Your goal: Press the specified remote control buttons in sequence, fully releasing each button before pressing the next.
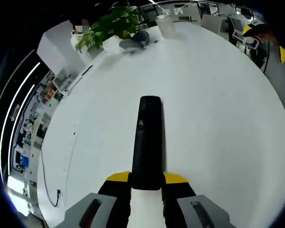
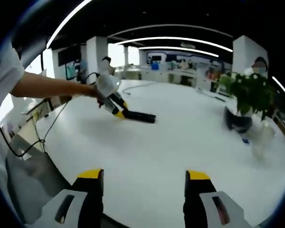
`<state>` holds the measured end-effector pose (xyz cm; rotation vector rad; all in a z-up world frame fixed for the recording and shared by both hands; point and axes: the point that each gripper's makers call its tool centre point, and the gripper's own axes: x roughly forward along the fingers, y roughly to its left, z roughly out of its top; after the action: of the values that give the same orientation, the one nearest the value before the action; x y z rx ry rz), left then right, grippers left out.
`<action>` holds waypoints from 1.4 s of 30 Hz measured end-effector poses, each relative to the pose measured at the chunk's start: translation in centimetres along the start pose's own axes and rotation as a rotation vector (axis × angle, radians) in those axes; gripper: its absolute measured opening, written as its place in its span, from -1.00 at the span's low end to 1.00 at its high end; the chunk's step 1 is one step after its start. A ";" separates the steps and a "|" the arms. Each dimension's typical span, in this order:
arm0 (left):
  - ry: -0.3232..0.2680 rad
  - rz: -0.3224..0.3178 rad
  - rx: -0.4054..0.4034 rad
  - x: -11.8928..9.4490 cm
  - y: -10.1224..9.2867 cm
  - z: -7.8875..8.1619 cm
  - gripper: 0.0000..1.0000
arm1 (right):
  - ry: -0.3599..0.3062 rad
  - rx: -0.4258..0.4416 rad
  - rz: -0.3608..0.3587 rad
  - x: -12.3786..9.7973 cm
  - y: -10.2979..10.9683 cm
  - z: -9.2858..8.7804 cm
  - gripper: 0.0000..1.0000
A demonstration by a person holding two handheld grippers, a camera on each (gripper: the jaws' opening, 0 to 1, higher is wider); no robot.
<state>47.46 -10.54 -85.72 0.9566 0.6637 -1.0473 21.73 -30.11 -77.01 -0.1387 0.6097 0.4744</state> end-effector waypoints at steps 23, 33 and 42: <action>-0.003 0.006 -0.011 0.7 1.6 -0.6 -0.54 | -0.011 0.003 -0.021 -0.1 -0.2 0.1 0.32; -0.092 0.178 -0.434 -1.0 2.3 -1.9 0.08 | -0.020 -0.021 -0.025 -0.1 0.0 0.3 0.33; -0.306 0.319 -0.643 -6.4 0.2 -1.6 0.84 | -0.043 -0.017 -0.046 -0.4 -0.5 0.6 0.43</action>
<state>45.21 -6.43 -81.03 0.3146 0.5190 -0.6124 21.97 -30.50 -76.27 -0.1584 0.5593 0.4367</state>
